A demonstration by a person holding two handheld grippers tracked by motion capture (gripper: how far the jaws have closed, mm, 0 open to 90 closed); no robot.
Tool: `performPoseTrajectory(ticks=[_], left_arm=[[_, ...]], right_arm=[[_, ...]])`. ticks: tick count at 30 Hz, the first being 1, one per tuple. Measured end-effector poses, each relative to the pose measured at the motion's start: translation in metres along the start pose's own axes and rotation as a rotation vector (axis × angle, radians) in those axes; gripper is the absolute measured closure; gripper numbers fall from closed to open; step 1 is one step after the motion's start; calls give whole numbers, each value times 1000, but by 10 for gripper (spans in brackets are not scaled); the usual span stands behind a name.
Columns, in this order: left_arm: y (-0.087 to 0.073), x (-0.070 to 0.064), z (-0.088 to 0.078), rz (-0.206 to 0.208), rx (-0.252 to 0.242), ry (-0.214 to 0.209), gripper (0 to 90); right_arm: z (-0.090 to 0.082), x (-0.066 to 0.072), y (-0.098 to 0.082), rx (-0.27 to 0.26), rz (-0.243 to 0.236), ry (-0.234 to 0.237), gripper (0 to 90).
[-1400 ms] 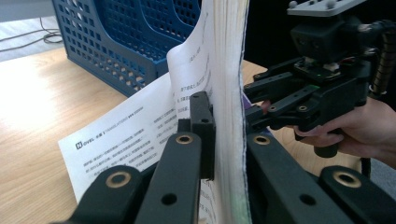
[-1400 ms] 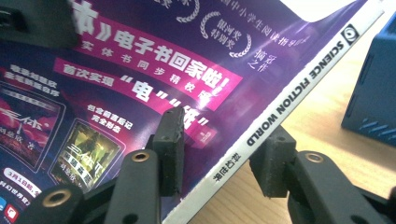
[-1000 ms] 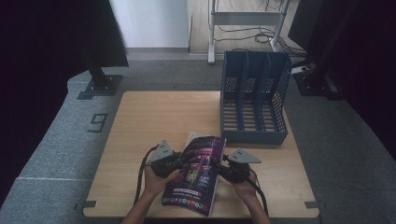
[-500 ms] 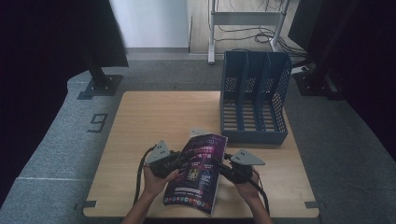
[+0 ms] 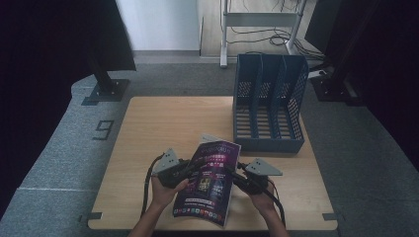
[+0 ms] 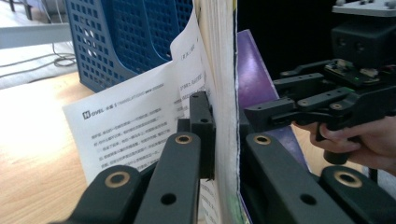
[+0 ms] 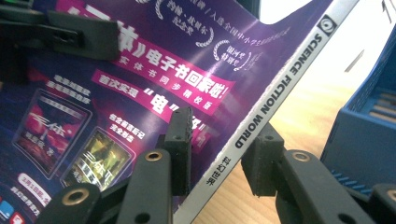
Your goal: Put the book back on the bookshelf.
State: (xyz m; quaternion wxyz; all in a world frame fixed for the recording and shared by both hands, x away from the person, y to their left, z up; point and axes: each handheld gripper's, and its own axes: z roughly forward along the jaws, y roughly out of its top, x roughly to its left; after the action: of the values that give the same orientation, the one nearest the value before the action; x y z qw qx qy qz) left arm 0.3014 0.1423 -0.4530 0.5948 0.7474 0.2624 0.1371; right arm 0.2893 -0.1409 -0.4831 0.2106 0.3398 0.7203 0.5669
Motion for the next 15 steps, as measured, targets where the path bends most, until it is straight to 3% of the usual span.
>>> performPoseTrajectory(ticks=[7, 15], left_arm=[[1, 3, -4, -8, -26, 4, 866], [0, 1, -2, -8, -22, -17, 868]], right_arm=[[-9, 8, 9, -53, -56, 0, 671], [-7, 1, 6, -32, -12, 24, 672]])
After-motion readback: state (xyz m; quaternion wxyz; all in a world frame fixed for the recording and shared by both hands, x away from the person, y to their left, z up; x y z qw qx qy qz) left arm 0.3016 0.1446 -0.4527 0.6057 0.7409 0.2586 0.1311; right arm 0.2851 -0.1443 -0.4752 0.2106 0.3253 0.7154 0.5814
